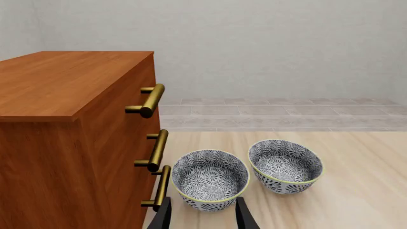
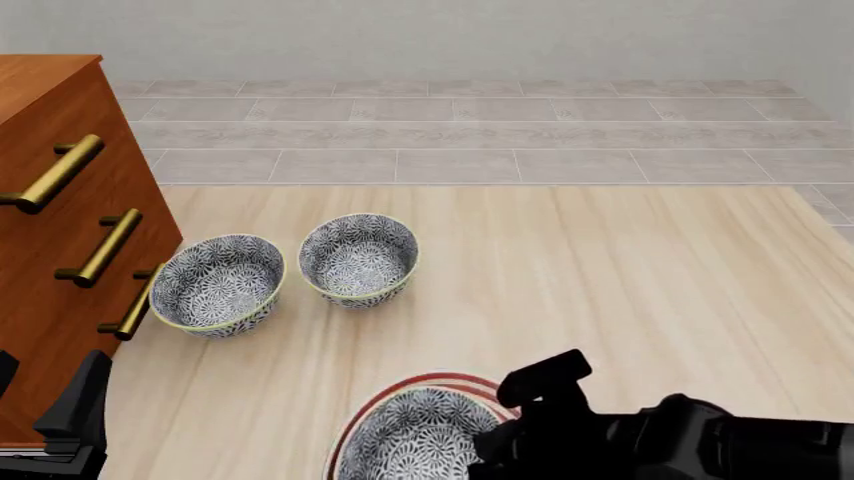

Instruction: Put the bowl at the front on the plate.

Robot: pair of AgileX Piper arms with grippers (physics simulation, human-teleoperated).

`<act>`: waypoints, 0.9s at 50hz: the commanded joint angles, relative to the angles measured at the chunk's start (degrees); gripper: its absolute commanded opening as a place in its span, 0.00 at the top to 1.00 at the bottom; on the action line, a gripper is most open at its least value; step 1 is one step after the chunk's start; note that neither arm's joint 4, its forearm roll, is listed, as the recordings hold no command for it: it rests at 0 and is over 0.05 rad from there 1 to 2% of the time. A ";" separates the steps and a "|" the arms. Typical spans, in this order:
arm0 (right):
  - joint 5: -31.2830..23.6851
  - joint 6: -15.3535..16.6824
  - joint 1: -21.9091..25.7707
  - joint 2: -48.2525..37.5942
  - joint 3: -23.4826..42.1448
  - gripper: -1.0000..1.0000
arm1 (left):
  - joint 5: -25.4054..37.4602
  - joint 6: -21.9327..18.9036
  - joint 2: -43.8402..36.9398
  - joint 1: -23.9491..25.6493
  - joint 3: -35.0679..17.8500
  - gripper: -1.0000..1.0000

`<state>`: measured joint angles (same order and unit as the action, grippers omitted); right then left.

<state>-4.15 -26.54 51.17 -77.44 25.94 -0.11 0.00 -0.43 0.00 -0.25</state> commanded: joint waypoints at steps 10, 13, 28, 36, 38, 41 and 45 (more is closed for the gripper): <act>1.66 0.79 -1.05 -3.02 0.26 1.00 | 0.00 0.00 0.00 0.00 0.00 0.00; 1.57 1.75 -2.31 -4.03 1.13 1.00 | 0.00 0.00 0.00 0.00 0.00 0.00; -0.73 3.19 -3.21 -3.28 2.79 0.00 | 0.00 0.00 0.00 0.00 0.00 0.00; -2.94 4.33 -3.98 -1.43 3.24 0.00 | 0.00 0.00 0.00 0.00 0.00 0.00; -4.20 5.08 -4.49 -0.73 3.81 0.00 | 0.00 0.00 0.00 0.00 0.00 0.00; -5.25 5.58 -4.85 -0.35 4.60 0.00 | 0.00 0.00 0.00 0.00 0.00 0.00; -6.31 6.26 -5.47 -0.08 5.51 0.00 | 0.00 0.00 0.00 0.00 0.00 0.00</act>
<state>-7.74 -21.88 46.98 -78.68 29.68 -0.11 0.00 -0.43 0.00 -0.25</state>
